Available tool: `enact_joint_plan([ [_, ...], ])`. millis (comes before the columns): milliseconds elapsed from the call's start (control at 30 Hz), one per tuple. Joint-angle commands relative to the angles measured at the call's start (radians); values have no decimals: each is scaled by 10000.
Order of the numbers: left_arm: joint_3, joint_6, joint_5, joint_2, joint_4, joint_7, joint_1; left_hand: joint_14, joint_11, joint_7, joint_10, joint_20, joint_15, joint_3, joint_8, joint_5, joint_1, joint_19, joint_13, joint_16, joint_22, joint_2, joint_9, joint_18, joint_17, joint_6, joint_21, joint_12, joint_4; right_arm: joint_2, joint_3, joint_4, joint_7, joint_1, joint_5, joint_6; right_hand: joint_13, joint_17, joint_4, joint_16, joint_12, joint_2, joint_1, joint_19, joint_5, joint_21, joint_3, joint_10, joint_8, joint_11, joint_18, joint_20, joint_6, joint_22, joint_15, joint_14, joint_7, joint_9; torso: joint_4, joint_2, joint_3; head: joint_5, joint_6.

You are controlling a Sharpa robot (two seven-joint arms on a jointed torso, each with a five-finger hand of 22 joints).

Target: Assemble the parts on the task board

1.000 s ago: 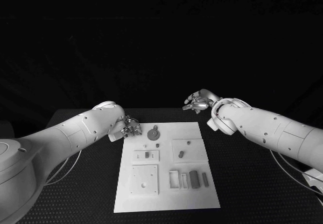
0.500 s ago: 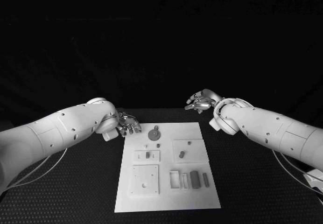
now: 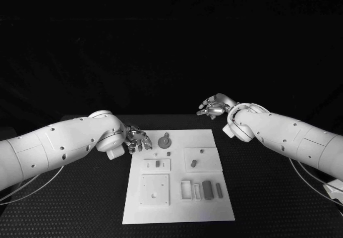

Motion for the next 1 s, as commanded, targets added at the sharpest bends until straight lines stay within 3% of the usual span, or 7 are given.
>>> enact_joint_plan([
  [33,-113,-766,-708,-154,368,-301,2,85,-49,173,132,-19,-171,37,373,52,242,105,22,35,226,149,639,88,-10,264,61,-41,-62,-12,3,31,136,1,-5,37,-20,-16,-26,-72,23,-3,-81,1,53,-43,-22,-56,-60,8,110,52,7,1,-14,-92,64,12,-24,12,0,-16,-12],
  [100,-319,-870,-953,-276,566,-322,1,103,-56,165,154,-20,-179,26,378,61,218,121,31,46,225,141,644,83,-9,288,78,-38,-47,-23,3,25,131,1,-11,38,-44,-25,-7,-95,13,-3,-124,-14,52,-60,-27,-73,-69,16,108,67,-7,-1,-6,-108,71,10,-19,2,5,-7,-15],
  [200,-426,-883,-942,-404,742,-407,-5,119,-63,158,174,-24,-186,21,381,65,202,134,39,54,223,134,647,82,-9,307,91,-36,-37,-37,3,35,127,1,-11,54,-52,-27,-6,-101,11,-7,-132,-19,53,-67,-26,-79,-73,18,109,71,-14,-2,-4,-112,74,9,-11,-3,7,13,-35],
  [300,-662,-911,-943,-518,916,-383,-16,130,-69,152,189,-28,-191,21,383,67,197,144,45,59,223,131,650,82,-9,320,100,-33,-37,-47,3,35,123,1,-11,53,-57,-27,-7,-104,11,-8,-133,-22,53,-69,-25,-82,-74,19,111,73,-16,-2,-3,-113,74,9,-17,8,-2,24,-50],
  [367,-725,-957,-943,-530,1006,-374,-78,136,-72,149,195,-30,-194,21,383,68,195,148,48,62,222,128,651,82,-9,326,105,-33,-37,-51,3,42,125,1,-11,53,-60,-28,-8,-106,11,-9,-134,-23,53,-71,-24,-83,-75,19,112,74,-18,-2,-2,-114,75,9,-22,1,-3,43,-70],
  [1000,-750,-868,-1270,-348,963,-509,-372,181,-93,127,247,-33,-217,16,390,71,155,189,76,89,218,116,663,71,-5,377,143,-25,-12,-66,3,37,170,1,-2,27,-125,-45,-13,-165,-10,-18,-167,-89,53,-131,-6,-153,-84,37,116,111,-32,-6,20,-171,90,12,-45,5,6,62,-119],
])
